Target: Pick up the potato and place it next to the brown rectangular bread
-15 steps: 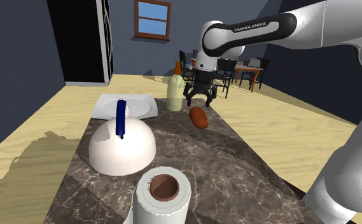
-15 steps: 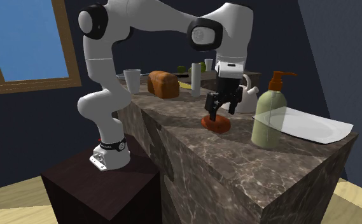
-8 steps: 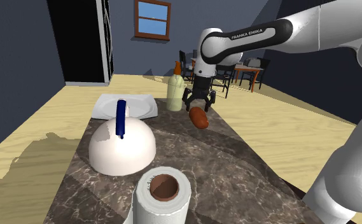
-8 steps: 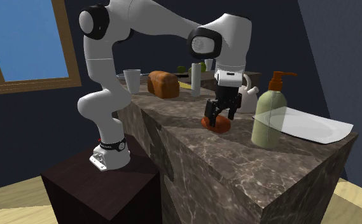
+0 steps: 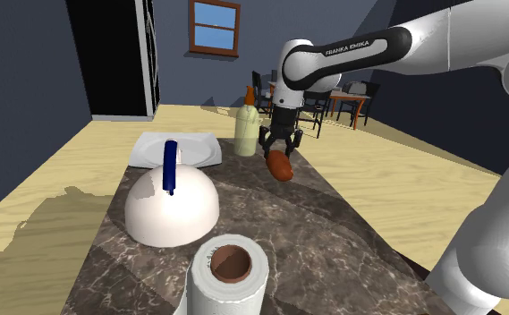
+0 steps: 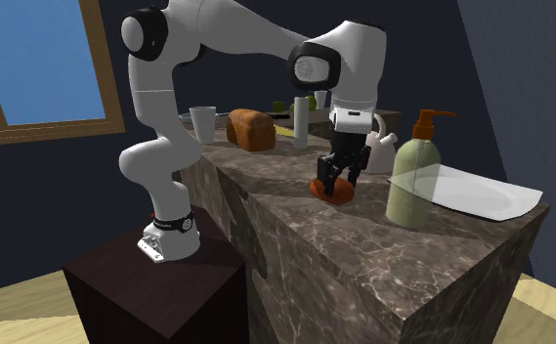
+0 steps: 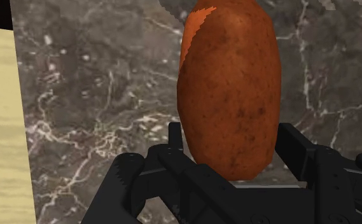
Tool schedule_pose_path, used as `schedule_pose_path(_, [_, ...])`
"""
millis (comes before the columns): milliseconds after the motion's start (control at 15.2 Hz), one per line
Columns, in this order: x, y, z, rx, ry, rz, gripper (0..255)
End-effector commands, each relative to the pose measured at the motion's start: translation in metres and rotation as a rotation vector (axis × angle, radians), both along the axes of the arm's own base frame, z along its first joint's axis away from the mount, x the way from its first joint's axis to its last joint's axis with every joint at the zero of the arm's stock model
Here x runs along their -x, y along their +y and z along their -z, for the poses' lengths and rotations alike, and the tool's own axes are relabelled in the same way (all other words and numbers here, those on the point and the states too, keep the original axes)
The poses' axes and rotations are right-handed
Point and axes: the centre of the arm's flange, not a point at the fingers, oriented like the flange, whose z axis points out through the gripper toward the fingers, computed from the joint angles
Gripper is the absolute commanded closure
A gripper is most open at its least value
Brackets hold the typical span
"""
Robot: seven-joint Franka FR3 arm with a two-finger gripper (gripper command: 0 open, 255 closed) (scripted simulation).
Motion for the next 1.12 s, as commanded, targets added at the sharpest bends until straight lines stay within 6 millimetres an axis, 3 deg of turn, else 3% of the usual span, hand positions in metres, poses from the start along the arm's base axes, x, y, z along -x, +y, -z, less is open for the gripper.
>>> schedule_pose_path(0, [0.000,0.000,0.000,0.000,0.001,0.000,255])
schedule_pose_path(330, [0.000,0.000,0.001,0.000,0.001,0.000,255])
schedule_pose_path(1056, [0.000,0.000,-0.058,0.000,0.001,0.000,255])
